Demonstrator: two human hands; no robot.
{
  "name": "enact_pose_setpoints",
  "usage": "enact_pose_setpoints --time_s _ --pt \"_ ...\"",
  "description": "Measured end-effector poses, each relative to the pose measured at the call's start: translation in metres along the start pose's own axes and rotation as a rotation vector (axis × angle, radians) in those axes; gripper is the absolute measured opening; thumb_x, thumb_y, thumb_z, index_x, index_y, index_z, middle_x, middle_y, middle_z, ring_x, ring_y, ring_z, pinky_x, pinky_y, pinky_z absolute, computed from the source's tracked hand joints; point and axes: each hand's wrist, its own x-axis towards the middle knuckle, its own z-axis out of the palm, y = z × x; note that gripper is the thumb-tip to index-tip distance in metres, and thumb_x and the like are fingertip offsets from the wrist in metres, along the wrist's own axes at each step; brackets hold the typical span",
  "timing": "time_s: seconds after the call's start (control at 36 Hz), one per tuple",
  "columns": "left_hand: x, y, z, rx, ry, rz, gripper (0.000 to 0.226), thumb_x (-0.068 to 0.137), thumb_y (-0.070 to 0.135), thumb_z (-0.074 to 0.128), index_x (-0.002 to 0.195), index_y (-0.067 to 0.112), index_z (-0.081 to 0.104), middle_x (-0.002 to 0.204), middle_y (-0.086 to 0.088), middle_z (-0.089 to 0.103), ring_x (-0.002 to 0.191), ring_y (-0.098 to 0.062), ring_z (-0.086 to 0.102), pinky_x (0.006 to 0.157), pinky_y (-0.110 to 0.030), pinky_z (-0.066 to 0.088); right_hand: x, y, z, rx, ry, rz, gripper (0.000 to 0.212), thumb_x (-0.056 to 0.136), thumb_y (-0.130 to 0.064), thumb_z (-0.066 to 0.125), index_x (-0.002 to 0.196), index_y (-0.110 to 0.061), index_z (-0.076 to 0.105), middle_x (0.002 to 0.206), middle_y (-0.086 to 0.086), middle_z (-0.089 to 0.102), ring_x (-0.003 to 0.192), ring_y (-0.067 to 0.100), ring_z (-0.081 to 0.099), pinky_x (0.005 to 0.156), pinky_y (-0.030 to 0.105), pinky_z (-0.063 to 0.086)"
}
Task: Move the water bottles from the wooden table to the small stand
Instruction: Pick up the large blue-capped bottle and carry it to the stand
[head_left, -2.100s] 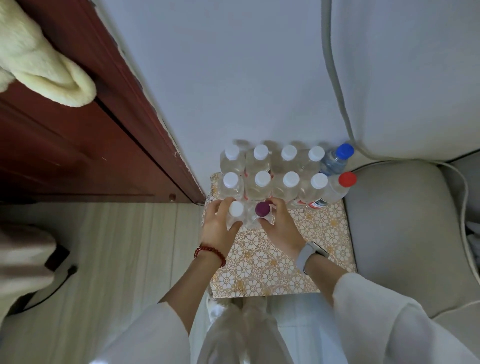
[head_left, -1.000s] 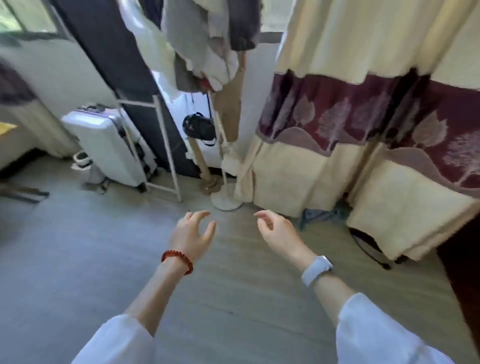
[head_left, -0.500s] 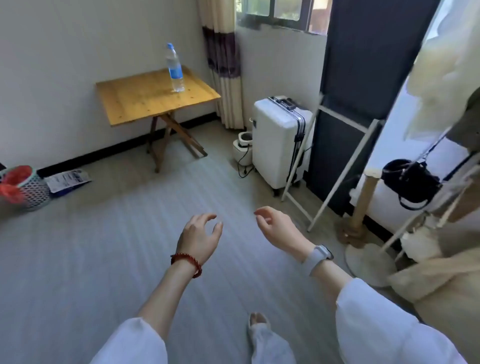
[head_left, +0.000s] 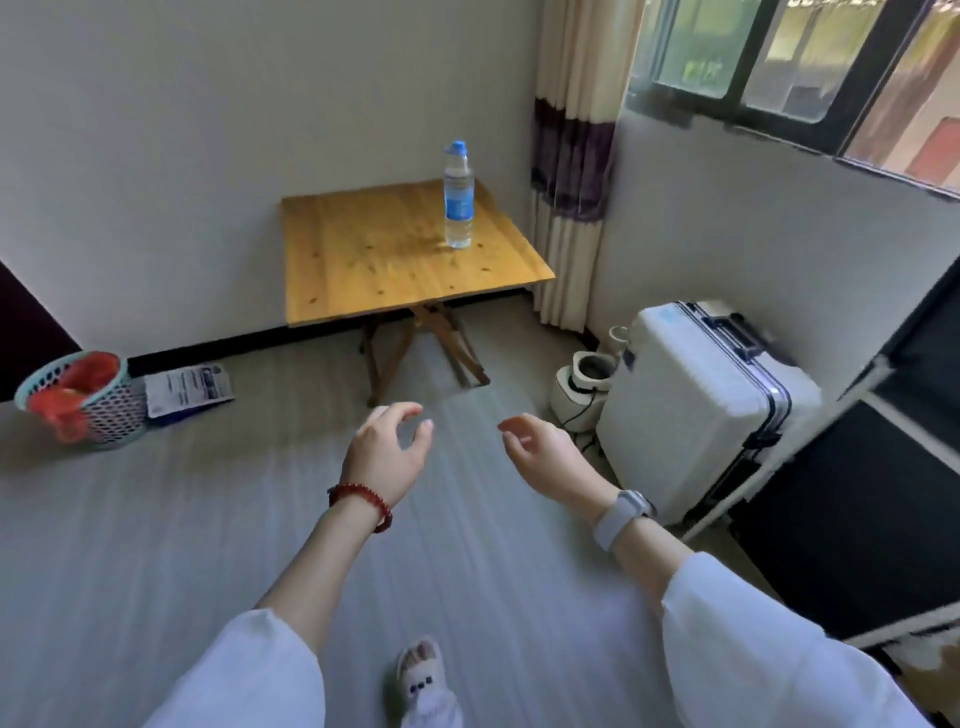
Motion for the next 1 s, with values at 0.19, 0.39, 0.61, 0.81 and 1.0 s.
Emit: enact_pose_setpoints --time_s 0.19,0.39,0.61,0.81,1.0 --pt "0.193 -0.052 -0.024 -0.029 0.032 -0.009 0.022 0.087 0.020 0.056 0.106 0.011 0.063 0.108 -0.007 0.061 0.097 -0.016 0.055 0.084 -0.022 0.038 0.199 -0.044 0.014 0.014 0.051 -0.004 0.027 0.092 -0.019 0.043 0.114 -0.012 0.058 0.114 0.008 0.066 0.107 0.024 0.060 0.081 0.022 0.040" --pt "0.372 -0.072 -0.025 -0.037 -0.004 -0.010 0.024 0.088 0.018 0.056 0.108 0.007 0.061 0.111 -0.009 0.060 0.104 -0.022 0.056 0.089 -0.024 0.038 0.366 -0.072 -0.008 0.025 0.102 -0.001 0.027 0.093 -0.021 0.044 0.115 -0.012 0.058 0.115 0.008 0.065 0.104 0.024 0.060 0.079 0.022 0.039" --pt "0.556 -0.089 0.023 -0.034 -0.029 0.049 0.026 0.088 0.022 0.055 0.111 0.011 0.059 0.114 -0.006 0.059 0.104 -0.017 0.054 0.088 -0.021 0.038 0.565 -0.052 -0.033 0.089 0.215 0.018 0.028 0.095 -0.021 0.042 0.117 -0.011 0.056 0.116 0.009 0.064 0.095 0.017 0.058 0.078 0.025 0.042" --pt "0.716 -0.088 0.060 -0.078 -0.022 0.034 0.023 0.088 0.023 0.056 0.108 0.012 0.060 0.110 -0.006 0.062 0.096 -0.013 0.054 0.086 -0.025 0.042 0.740 -0.052 -0.075 0.263 0.423 0.029 0.029 0.094 -0.027 0.044 0.113 -0.008 0.056 0.108 0.006 0.063 0.092 0.015 0.056 0.069 0.020 0.041" --pt "0.835 -0.085 0.091 -0.159 -0.048 0.002 0.023 0.087 0.023 0.057 0.110 0.017 0.058 0.107 0.001 0.061 0.098 -0.011 0.056 0.089 -0.031 0.048 0.910 -0.040 -0.098 0.208 0.302 0.033 0.074 0.082 -0.043 0.062 0.139 -0.009 0.029 0.144 0.011 0.036 0.135 0.024 0.032 0.110 0.038 0.031"
